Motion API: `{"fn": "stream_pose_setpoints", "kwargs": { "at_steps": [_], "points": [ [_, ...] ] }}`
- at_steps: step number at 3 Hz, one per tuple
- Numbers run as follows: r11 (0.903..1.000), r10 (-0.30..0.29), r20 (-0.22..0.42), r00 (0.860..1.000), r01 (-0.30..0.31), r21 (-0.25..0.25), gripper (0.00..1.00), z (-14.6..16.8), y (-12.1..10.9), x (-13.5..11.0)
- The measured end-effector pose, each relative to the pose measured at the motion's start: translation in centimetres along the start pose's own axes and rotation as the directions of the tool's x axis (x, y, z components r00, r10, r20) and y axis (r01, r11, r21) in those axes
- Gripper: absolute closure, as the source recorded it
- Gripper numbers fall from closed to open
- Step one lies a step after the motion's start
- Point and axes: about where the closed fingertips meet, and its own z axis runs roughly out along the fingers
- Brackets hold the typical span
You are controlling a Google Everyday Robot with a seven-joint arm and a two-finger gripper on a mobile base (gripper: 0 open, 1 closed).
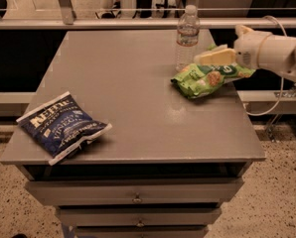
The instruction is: Move water bottle near green rice chip bag
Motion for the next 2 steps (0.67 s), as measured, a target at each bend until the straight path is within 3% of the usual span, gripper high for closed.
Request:
{"fn": "stream_pose_setpoints", "kwargs": {
  "at_steps": [1,2],
  "points": [
    [0.9996,-0.022,-0.018,1.000,0.022,0.017,0.00,-7.1,-3.0,1.2],
    [0.9958,-0.020,-0.011,1.000,0.021,0.089,0.00,-15.1,-5.4,1.8]
  ]
}}
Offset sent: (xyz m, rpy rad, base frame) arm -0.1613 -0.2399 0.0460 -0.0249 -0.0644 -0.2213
